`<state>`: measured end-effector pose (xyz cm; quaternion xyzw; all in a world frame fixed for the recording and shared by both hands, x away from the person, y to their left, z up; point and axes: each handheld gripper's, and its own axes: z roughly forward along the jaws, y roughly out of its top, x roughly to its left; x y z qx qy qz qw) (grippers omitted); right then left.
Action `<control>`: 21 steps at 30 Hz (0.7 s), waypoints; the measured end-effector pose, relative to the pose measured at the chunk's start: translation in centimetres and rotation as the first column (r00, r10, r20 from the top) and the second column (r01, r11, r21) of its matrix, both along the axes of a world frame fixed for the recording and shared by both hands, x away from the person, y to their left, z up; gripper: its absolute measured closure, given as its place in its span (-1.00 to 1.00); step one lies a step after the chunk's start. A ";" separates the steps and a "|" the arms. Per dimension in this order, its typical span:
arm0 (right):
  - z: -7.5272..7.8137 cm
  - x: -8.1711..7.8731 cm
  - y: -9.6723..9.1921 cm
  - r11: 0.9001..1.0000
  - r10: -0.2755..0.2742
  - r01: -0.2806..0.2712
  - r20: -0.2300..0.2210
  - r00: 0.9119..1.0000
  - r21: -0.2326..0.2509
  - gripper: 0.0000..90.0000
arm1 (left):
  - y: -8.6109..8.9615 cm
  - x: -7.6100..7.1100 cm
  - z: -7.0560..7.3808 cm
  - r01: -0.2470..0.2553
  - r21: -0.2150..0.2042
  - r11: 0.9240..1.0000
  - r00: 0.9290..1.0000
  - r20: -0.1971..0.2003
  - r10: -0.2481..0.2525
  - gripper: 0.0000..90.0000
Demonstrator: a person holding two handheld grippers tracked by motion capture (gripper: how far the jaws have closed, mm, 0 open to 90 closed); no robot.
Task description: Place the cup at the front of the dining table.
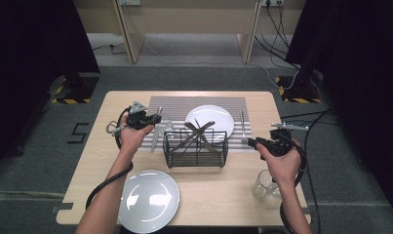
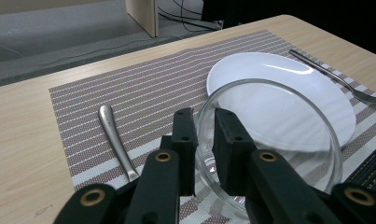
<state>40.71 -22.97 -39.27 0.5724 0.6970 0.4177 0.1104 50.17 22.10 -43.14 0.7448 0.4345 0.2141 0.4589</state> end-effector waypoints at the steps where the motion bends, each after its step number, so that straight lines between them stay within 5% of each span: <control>1: 0.0 0.0 0.0 1.000 0.000 0.000 0.000 1.000 0.001 0.32 | 0.0 0.0 0.0 0.001 0.000 1.000 1.000 0.001 -0.001 0.75; 21: 0.0 0.0 0.0 1.000 0.001 -0.001 0.000 1.000 0.002 0.32 | -0.5 0.4 -0.1 0.005 0.013 1.000 1.000 -0.004 -0.004 0.75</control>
